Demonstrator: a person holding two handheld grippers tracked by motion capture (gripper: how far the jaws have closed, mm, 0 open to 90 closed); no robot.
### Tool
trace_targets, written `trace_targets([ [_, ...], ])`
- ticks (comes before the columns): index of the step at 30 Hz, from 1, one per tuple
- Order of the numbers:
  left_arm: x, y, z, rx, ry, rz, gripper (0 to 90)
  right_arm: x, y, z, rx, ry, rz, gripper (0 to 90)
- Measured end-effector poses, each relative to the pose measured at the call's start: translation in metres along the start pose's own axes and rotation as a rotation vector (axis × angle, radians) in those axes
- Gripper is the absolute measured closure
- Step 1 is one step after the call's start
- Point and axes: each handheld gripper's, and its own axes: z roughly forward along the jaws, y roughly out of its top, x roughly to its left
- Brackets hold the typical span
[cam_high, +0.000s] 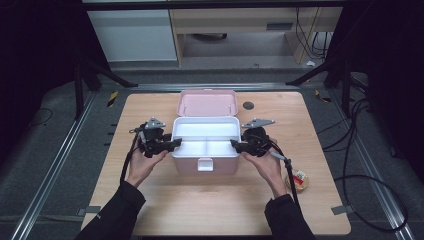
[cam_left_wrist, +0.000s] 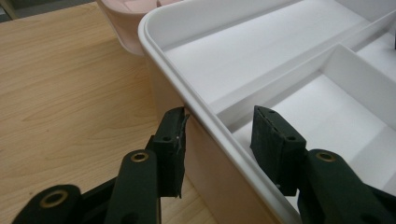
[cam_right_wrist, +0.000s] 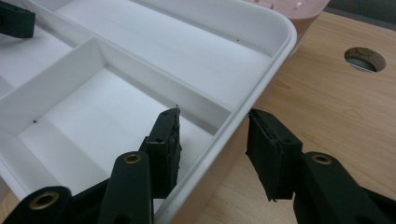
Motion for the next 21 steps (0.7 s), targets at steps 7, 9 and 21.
trace_targets([
  [7, -0.004, 0.001, -0.001, -0.003, 0.006, 0.038, 54.2, 0.001, -0.002, -0.005, 0.008, -0.018, 0.001, 53.1],
  [9, -0.004, 0.002, -0.004, -0.017, 0.003, 0.051, 51.5, 0.002, 0.000, -0.006, -0.007, -0.027, -0.013, 44.8],
  [21, 0.009, 0.030, -0.035, -0.054, 0.010, 0.154, 46.5, -0.016, 0.026, -0.042, -0.135, -0.058, -0.060, 38.9],
])
